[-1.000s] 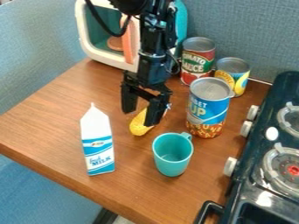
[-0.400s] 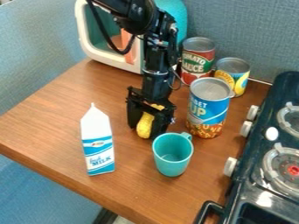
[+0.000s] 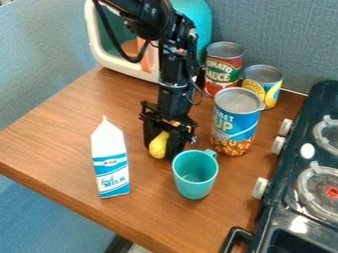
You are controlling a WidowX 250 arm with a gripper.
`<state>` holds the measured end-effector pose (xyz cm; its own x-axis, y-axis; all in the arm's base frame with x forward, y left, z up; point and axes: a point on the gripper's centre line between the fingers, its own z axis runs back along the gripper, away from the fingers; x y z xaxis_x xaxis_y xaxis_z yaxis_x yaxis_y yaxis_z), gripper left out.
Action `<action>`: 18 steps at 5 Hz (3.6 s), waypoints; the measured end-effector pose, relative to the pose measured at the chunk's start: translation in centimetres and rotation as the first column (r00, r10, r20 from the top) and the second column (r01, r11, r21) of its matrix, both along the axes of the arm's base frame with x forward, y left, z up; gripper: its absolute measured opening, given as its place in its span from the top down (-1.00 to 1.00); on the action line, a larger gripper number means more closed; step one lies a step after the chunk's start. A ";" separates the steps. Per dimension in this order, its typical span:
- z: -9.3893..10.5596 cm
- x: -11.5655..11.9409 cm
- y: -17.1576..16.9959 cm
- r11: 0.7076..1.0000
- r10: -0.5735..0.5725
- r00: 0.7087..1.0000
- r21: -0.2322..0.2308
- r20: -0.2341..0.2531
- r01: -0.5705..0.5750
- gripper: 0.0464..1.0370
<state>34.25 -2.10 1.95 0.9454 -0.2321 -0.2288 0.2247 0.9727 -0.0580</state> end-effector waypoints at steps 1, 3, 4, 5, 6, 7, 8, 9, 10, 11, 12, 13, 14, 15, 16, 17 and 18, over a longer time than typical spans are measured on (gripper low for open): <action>2.7 0.2 1.3 1.000 0.030 0.998 -0.009 0.049 -0.029 -0.31; 9.1 2.2 7.0 0.997 0.078 0.989 0.014 0.128 -0.080 -0.31; 7.8 2.5 11.4 0.986 0.121 0.992 0.112 0.036 -0.124 -0.31; 5.2 2.2 13.9 0.970 0.194 0.977 0.165 -0.083 -0.179 -0.31; 4.3 1.2 15.2 0.956 0.261 0.951 0.181 -0.168 -0.230 -0.31; 3.5 1.3 17.9 0.930 0.351 0.921 0.178 -0.166 -0.322 -0.31; 2.2 2.4 18.7 0.914 0.393 0.899 0.184 -0.194 -0.360 -0.31; 1.2 2.6 18.9 0.904 0.419 0.879 0.194 -0.228 -0.381 -0.31; 0.2 3.2 18.6 0.914 0.403 0.884 0.157 -0.236 -0.374 -0.31; 0.1 3.5 18.5 0.920 0.391 0.893 0.137 -0.222 -0.368 -0.31; 0.2 3.5 18.4 0.918 0.396 0.891 0.131 -0.222 -0.375 -0.41; 0.2 3.1 18.1 0.904 0.427 0.872 0.148 -0.239 -0.402 -0.88; 2.0 2.8 17.3 0.866 0.470 0.856 0.300 -0.215 -0.400 -0.93; 6.6 3.2 13.8 0.863 0.439 0.895 0.312 -0.078 -0.396 -0.93; 9.0 2.0 10.1 0.900 0.368 0.930 0.243 0.020 -0.362 -0.93; 10.6 0.6 5.4 0.973 0.191 0.979 0.115 0.066 -0.198 -0.93; 11.9 -0.7 1.0 0.996 0.081 0.989 0.025 0.122 -0.084 -0.93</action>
<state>33.52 -1.06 13.82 0.9821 -0.1470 -0.1179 0.1473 0.9891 -0.0057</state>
